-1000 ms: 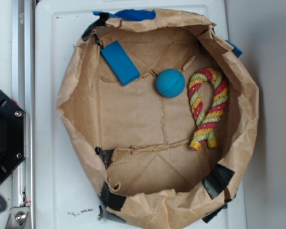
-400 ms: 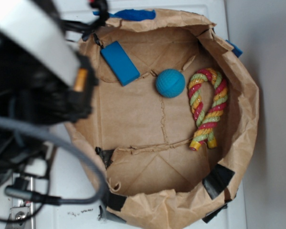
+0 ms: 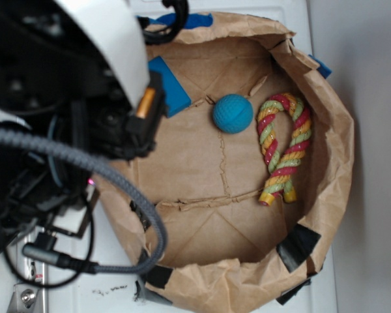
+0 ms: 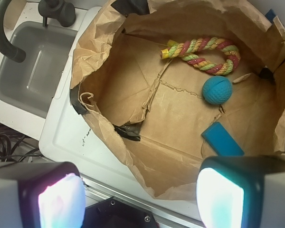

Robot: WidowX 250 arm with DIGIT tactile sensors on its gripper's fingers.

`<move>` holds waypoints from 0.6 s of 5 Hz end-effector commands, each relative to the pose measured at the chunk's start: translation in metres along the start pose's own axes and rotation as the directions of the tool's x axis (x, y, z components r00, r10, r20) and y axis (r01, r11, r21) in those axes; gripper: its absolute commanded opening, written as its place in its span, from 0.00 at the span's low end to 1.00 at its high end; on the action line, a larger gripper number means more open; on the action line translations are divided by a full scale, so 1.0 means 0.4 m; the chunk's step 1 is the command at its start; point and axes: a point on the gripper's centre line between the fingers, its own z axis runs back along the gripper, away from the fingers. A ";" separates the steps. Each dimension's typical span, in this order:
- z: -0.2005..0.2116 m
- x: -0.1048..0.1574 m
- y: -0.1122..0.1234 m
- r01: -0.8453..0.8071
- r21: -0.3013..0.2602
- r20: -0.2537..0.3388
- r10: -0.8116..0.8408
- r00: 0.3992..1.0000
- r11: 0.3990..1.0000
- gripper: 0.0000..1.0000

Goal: Grab the blue block.

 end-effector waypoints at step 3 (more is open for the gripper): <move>-0.062 0.081 0.075 0.257 0.064 0.023 -0.259 0.966 0.964 1.00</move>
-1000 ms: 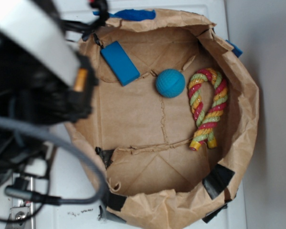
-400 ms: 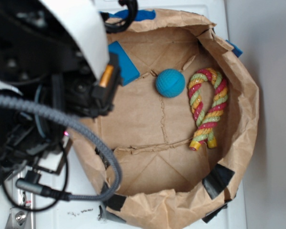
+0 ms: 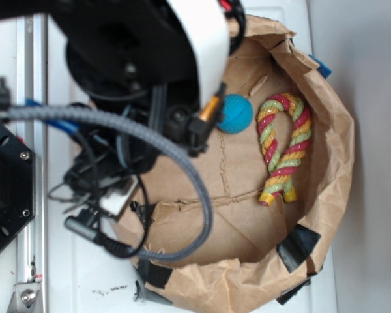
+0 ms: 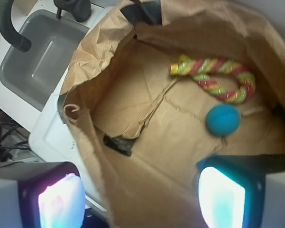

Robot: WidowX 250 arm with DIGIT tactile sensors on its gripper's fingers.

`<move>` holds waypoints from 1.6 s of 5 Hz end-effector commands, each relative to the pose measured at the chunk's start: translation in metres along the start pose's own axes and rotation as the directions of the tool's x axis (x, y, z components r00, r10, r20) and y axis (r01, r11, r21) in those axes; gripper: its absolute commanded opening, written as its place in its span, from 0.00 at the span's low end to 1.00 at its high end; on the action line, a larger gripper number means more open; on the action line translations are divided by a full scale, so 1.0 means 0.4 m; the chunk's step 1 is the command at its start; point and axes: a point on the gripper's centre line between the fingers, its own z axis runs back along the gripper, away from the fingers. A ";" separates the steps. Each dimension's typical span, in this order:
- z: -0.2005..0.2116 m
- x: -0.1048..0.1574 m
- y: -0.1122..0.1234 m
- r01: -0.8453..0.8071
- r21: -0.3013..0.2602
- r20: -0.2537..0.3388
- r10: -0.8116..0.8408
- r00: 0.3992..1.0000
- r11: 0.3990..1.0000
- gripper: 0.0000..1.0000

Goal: Grab the blue block.

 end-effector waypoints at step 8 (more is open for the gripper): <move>-0.242 -0.034 0.179 0.297 0.103 -0.091 -0.288 0.953 0.949 1.00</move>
